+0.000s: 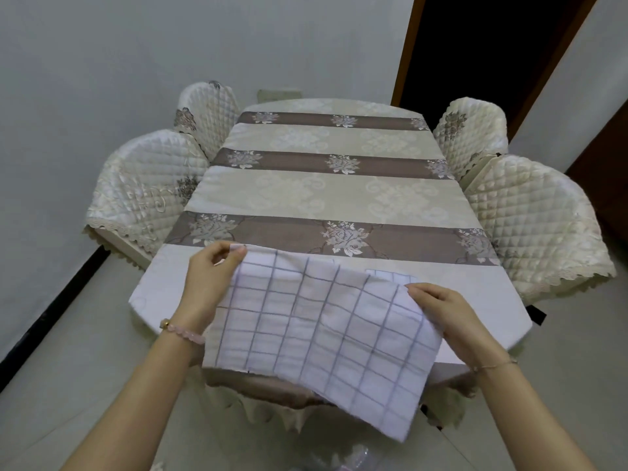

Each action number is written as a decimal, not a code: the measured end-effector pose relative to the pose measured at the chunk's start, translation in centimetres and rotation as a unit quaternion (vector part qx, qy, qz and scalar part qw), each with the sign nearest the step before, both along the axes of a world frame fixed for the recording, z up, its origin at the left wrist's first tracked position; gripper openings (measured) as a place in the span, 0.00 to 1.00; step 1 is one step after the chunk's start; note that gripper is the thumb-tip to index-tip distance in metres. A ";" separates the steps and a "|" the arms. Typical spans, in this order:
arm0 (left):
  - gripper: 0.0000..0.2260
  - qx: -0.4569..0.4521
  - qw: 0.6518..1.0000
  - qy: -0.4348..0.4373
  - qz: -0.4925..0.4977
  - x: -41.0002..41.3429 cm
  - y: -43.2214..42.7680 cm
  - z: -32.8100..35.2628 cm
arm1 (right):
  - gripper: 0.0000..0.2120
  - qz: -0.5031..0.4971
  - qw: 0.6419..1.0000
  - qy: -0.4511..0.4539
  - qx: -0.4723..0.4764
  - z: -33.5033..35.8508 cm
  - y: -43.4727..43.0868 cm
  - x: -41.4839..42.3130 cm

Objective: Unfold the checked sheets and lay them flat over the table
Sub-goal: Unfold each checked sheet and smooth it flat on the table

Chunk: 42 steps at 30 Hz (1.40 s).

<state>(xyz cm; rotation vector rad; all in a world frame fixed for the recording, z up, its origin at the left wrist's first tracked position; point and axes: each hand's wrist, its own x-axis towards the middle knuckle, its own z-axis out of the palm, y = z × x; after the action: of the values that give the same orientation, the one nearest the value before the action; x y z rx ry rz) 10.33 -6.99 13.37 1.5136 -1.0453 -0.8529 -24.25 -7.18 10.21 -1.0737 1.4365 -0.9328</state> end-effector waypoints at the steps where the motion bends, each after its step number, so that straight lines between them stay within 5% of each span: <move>1: 0.03 0.013 1.000 -0.001 -0.007 0.4 -0.4 -0.1 | 0.07 0.011 1.000 -0.001 -0.002 0.0 -0.4 -0.3; 6: 0.06 0.059 0.998 -0.007 -0.016 0.5 -1.6 -2.3 | 0.07 0.016 0.999 0.030 -0.007 -0.9 -2.0 0.1; 12: 0.07 0.244 0.962 0.101 -0.071 0.7 -1.0 -7.4 | 0.07 -0.020 0.998 0.046 0.024 -4.7 -3.7 0.2; 25: 0.08 0.333 0.929 0.029 -0.160 -0.4 7.0 -10.9 | 0.08 -0.065 0.991 0.109 0.037 -7.1 -5.2 -1.5; 28: 0.10 0.303 0.939 0.058 -0.152 -1.4 7.7 -10.9 | 0.13 -0.026 0.969 0.246 0.014 -7.2 -4.6 -1.2; 31: 0.06 0.276 0.951 0.095 -0.105 -2.9 7.4 -9.9 | 0.16 -0.004 0.907 0.404 -0.117 -5.4 -2.8 0.3; 33: 0.05 0.251 0.955 0.121 -0.097 -3.9 7.3 -9.1 | 0.15 0.015 0.912 0.368 -0.180 -3.5 -0.6 2.4; 36: 0.07 0.228 0.957 0.158 -0.091 -5.3 6.8 -7.9 | 0.18 0.141 0.958 0.215 -0.126 -1.5 3.8 6.4; 39: 0.08 0.210 0.959 0.173 -0.084 -6.5 6.4 -7.1 | 0.21 0.242 0.947 0.188 -0.095 -2.2 6.5 9.0; 42: 0.07 0.203 0.962 0.164 -0.077 -7.3 6.2 -6.5 | 0.20 0.228 0.957 0.164 -0.068 -3.0 7.4 10.2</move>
<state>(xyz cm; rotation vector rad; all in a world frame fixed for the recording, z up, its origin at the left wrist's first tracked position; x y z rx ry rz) 2.99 -0.77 6.83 1.5635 -0.7772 -1.4441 -14.05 0.23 7.16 -1.6386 1.3104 -0.5401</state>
